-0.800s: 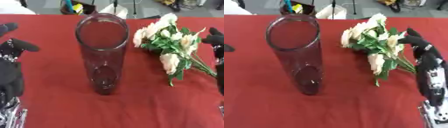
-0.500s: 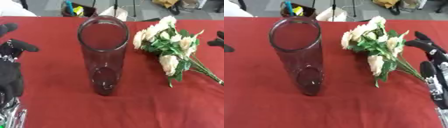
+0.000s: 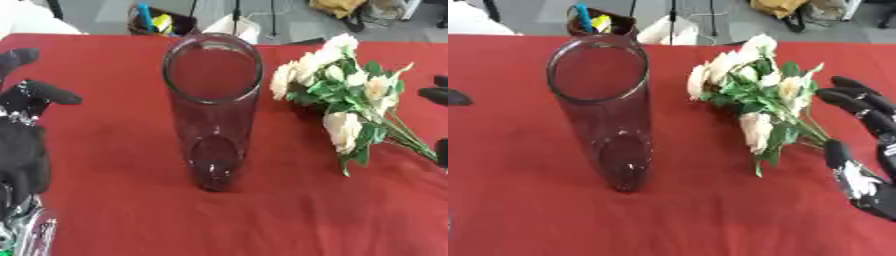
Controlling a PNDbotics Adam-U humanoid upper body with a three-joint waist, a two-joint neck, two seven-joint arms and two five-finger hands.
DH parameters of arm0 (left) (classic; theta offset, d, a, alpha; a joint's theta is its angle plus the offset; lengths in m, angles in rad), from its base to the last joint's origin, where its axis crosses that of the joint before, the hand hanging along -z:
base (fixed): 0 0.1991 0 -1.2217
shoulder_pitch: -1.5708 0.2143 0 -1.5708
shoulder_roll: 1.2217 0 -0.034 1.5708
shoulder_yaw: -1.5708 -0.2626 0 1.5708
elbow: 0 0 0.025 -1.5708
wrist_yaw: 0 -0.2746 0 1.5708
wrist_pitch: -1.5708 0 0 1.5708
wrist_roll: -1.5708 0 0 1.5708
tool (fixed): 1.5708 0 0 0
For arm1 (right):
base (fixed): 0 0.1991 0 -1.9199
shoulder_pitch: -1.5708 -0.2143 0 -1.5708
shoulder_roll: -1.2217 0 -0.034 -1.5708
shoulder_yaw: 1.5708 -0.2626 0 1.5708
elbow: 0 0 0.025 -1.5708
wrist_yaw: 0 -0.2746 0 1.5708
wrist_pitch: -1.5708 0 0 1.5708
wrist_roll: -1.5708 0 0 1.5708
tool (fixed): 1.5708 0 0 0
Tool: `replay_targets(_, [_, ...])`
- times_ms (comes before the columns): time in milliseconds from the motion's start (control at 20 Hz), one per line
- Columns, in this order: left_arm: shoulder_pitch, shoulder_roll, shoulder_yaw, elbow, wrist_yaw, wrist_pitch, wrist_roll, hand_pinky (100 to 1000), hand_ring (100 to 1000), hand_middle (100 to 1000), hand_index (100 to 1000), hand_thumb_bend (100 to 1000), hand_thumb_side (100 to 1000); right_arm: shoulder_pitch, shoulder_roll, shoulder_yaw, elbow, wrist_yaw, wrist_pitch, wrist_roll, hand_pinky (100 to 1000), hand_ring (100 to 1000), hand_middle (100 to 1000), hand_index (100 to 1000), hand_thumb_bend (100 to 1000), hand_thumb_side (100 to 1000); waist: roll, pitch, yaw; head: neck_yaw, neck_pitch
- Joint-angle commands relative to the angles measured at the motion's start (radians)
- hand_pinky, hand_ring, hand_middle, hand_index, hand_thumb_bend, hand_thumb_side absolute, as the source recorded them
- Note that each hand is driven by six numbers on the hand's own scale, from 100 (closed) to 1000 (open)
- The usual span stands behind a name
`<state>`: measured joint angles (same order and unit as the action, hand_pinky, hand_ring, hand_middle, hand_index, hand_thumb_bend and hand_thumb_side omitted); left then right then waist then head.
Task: Arrange flowers into the vase.
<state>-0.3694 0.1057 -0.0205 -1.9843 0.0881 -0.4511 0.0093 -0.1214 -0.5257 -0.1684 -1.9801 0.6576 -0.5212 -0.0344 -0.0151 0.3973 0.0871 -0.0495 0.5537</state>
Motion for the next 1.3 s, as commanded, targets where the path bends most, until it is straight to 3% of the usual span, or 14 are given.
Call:
replay_targets(50, [-0.004, 0.02, -0.004, -0.016, 0.007, 0.003, -0.001, 525, 509, 732, 790, 100, 1000, 0.018, -0.072, -0.001, -0.02, 0.061, 0.023, -0.012, 880, 985, 812, 942, 100, 1000, -0.002, -0.026, 0.0, -0.019, -0.009])
replay_targets(350, [-0.002, 0.021, -0.007, -0.016, 0.011, 0.003, -0.006, 525, 509, 732, 790, 100, 1000, 0.04, -0.135, 0.005, -0.02, 0.114, 0.079, -0.008, 869, 981, 825, 956, 101, 1000, -0.001, -0.03, 0.007, -0.094, -0.033])
replay_targets(550, [-0.001, 0.023, -0.008, -0.016, 0.014, 0.004, -0.007, 525, 509, 732, 789, 100, 1000, 0.045, -0.172, 0.004, -0.02, 0.118, 0.106, -0.01, 865, 976, 828, 960, 116, 1000, -0.001, -0.033, 0.007, -0.12, -0.042])
replay_targets(800, [0.0, 0.024, -0.01, -0.016, 0.017, 0.005, -0.009, 524, 509, 732, 789, 100, 999, 0.045, -0.228, 0.005, -0.02, 0.101, 0.151, 0.0, 869, 1000, 841, 960, 121, 1000, 0.001, -0.038, 0.003, -0.121, -0.042])
replay_targets(1300, [0.004, 0.026, -0.013, -0.016, 0.022, 0.005, -0.014, 524, 509, 732, 788, 100, 997, 0.02, -0.328, 0.019, -0.02, 0.067, 0.271, 0.095, 872, 1000, 858, 961, 116, 1000, 0.001, -0.045, 0.015, -0.099, -0.029])
